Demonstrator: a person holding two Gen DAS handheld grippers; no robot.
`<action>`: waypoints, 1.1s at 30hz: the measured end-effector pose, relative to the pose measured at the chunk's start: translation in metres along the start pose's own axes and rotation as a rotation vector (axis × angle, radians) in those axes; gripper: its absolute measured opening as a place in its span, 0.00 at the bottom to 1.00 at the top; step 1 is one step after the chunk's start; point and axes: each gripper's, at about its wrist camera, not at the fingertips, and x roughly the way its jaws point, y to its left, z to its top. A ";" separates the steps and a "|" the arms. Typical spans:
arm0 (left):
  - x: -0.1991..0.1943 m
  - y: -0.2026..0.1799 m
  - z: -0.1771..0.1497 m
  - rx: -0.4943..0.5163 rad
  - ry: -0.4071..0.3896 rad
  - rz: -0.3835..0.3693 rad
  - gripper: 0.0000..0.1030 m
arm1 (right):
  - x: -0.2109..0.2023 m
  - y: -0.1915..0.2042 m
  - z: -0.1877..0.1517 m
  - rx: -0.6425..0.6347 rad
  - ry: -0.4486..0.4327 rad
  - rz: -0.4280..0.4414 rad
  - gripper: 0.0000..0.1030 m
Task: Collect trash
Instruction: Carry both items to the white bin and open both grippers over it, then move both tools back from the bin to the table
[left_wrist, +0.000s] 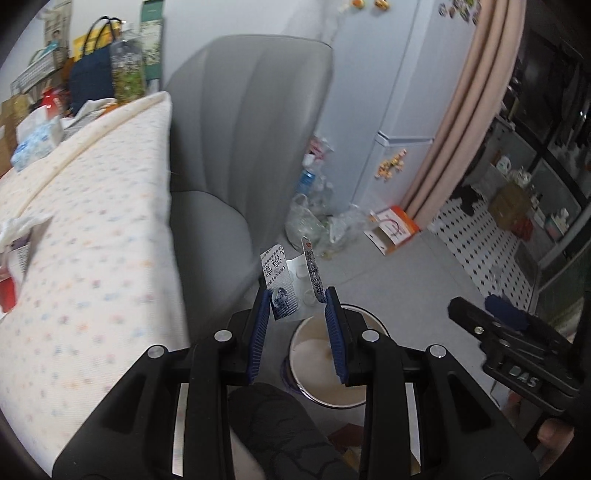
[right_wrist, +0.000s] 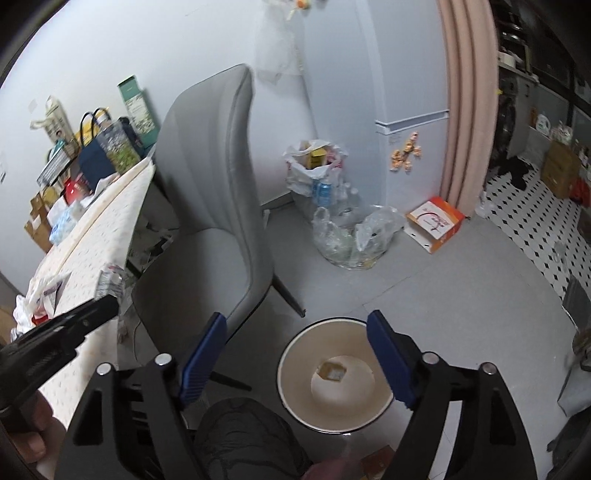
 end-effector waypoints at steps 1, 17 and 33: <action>0.004 -0.006 0.001 0.008 0.007 -0.007 0.30 | -0.004 -0.008 -0.001 0.012 -0.002 -0.007 0.79; 0.032 -0.078 0.008 0.088 0.043 -0.100 0.83 | -0.044 -0.091 -0.002 0.154 -0.083 -0.101 0.93; -0.081 0.025 0.021 -0.103 -0.229 0.039 0.95 | -0.051 0.007 -0.009 0.002 -0.127 0.083 0.93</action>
